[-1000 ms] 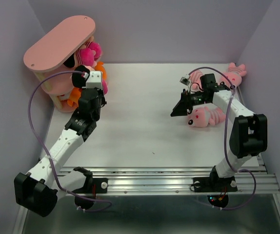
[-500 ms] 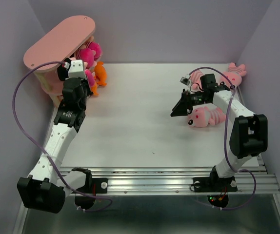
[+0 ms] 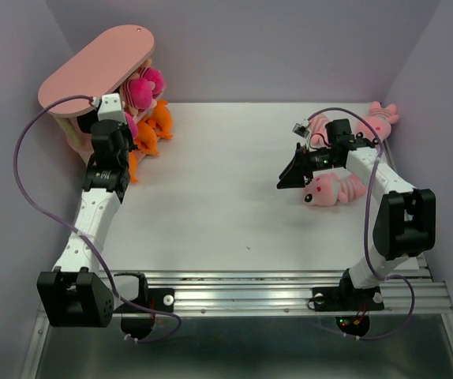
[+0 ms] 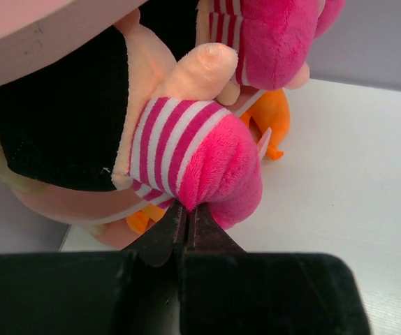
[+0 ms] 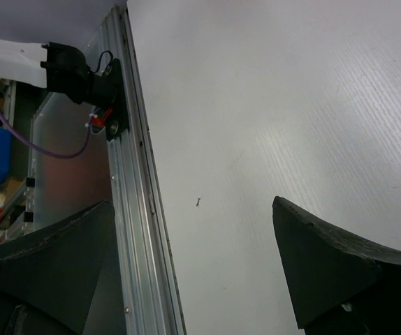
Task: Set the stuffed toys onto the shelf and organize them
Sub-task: Place the stuffed toy onto shelf
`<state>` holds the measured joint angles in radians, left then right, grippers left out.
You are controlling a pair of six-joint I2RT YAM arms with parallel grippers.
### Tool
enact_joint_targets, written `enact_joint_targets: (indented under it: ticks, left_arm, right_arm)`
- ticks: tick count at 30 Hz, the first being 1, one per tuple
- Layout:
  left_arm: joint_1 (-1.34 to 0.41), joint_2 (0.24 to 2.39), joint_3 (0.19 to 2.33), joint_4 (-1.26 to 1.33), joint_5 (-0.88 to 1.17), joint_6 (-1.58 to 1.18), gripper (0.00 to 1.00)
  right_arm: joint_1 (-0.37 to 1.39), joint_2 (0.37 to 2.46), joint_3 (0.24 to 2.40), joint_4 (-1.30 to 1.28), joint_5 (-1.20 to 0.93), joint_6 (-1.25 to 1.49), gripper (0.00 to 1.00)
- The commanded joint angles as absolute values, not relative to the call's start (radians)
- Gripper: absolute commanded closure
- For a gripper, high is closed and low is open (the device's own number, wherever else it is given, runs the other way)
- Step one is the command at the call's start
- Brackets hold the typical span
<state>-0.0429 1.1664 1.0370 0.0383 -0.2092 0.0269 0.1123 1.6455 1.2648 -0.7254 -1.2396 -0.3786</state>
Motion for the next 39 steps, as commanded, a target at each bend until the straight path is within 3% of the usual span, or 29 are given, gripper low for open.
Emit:
enact_joint_targets:
  ticks: [1,32,35,39]
  left_arm:
    - [-0.014,1.166,1.092,0.153,-0.177,0.084,1.0]
    - [0.091,1.384,1.198,0.181,-0.077,0.173,0.99]
    - [0.091,1.387,1.198,0.178,-0.083,0.172,0.94]
    - [0.091,1.374,1.189,0.178,-0.087,0.169,0.75]
  right_arm:
    - [0.109,1.601,1.264,-0.701,-1.267,-0.4,0.0]
    - [0.1,1.615,1.264,-0.709,-1.258,-0.414,0.0]
    - [0.1,1.617,1.262,-0.709,-1.256,-0.414,0.0]
    - [0.1,1.62,1.264,-0.709,-1.256,-0.414,0.0]
